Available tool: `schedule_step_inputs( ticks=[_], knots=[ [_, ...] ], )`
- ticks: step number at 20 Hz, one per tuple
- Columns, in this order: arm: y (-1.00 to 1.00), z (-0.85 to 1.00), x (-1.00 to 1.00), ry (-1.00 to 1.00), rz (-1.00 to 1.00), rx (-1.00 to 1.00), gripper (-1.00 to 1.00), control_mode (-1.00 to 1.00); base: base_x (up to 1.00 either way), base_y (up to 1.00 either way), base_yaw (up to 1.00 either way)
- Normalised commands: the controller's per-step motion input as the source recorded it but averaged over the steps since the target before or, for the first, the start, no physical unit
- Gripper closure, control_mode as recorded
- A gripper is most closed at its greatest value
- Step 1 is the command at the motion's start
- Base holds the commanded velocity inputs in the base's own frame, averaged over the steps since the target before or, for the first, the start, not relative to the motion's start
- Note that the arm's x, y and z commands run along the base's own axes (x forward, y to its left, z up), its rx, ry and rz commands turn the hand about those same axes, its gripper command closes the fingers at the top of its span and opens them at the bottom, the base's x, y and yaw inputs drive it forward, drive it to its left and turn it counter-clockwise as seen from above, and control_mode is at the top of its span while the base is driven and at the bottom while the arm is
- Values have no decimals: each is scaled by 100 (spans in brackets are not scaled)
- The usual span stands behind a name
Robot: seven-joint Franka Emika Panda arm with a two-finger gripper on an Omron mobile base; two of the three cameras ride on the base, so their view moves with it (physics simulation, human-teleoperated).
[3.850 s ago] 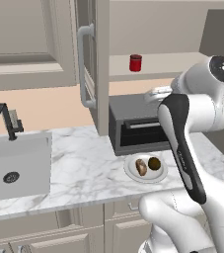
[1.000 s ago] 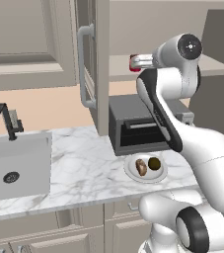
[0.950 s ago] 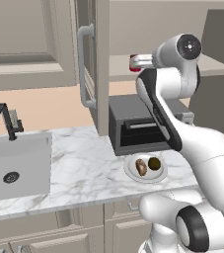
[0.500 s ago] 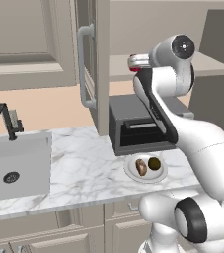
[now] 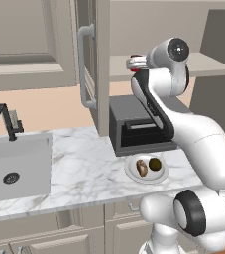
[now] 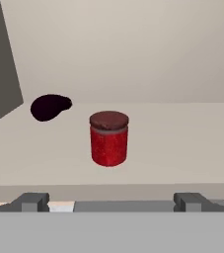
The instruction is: Pick the avocado and bread from the counter and place them on the plate. Then pick the jam from the cabinet and place it next to the plate. Lastly close the cabinet door.
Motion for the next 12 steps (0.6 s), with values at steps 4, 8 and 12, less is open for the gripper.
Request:
schedule_step_inputs(
  ticks=[4,8,12],
  knots=[
    [0,0,32,0,0,0,-100,-100,0,0,0],
    [0,0,29,0,0,0,-100,-100,0,0,0],
    [0,0,20,0,0,0,-100,-100,0,0,0]
  ],
)
